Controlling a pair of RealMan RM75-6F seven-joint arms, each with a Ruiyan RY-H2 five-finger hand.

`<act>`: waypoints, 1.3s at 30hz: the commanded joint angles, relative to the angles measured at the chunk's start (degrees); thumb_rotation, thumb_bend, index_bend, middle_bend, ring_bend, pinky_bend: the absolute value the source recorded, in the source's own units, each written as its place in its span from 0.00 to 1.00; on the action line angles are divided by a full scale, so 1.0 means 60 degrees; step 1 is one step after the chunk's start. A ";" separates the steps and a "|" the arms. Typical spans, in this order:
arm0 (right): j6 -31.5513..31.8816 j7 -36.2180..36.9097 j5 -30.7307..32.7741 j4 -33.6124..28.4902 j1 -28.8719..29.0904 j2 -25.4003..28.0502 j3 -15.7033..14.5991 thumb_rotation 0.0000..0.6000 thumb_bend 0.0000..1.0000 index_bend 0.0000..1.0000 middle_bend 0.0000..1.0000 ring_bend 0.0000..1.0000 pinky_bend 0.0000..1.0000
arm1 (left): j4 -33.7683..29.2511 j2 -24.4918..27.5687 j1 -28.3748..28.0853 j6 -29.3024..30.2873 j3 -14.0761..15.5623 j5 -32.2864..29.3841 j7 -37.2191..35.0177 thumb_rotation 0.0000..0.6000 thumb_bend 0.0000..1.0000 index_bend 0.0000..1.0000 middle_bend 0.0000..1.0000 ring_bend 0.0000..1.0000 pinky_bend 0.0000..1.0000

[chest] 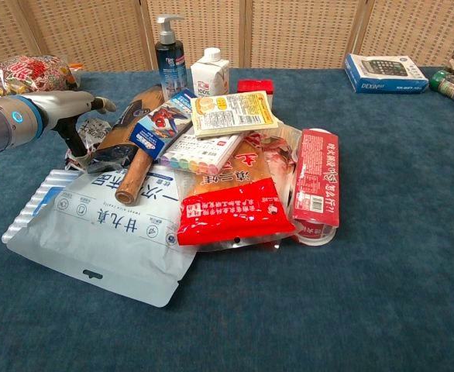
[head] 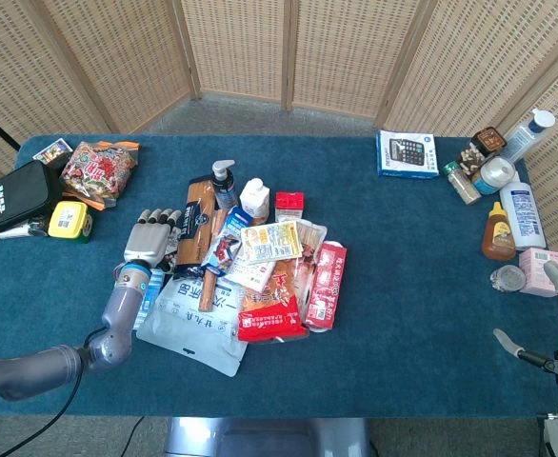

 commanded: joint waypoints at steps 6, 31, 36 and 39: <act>0.0043 0.0090 -0.0049 -0.0011 -0.0014 0.0006 0.0003 1.00 0.00 0.00 0.00 0.00 0.00 | 0.0724 -0.0680 0.0118 0.1046 0.0024 0.0508 0.0177 1.00 0.00 0.72 0.73 0.70 0.89; 0.0096 0.0002 -0.0310 -0.0220 -0.0021 0.0021 -0.0092 1.00 0.00 0.00 0.00 0.00 0.00 | -0.6109 0.3816 0.2183 0.4464 -0.0514 0.3570 -0.0739 1.00 0.03 0.86 0.86 0.83 0.95; 0.0157 -0.0046 -0.0424 -0.0350 -0.0038 0.0030 -0.0131 1.00 0.00 0.00 0.00 0.00 0.00 | -0.7381 0.4868 0.2662 0.5118 -0.0686 0.4106 -0.0903 1.00 0.04 0.85 0.84 0.83 0.95; 0.0187 -0.0069 -0.0483 -0.0384 -0.0052 0.0039 -0.0158 1.00 0.00 0.00 0.00 0.00 0.00 | -0.7767 0.5293 0.2870 0.5312 -0.0689 0.4360 -0.0913 1.00 0.04 0.85 0.84 0.83 0.95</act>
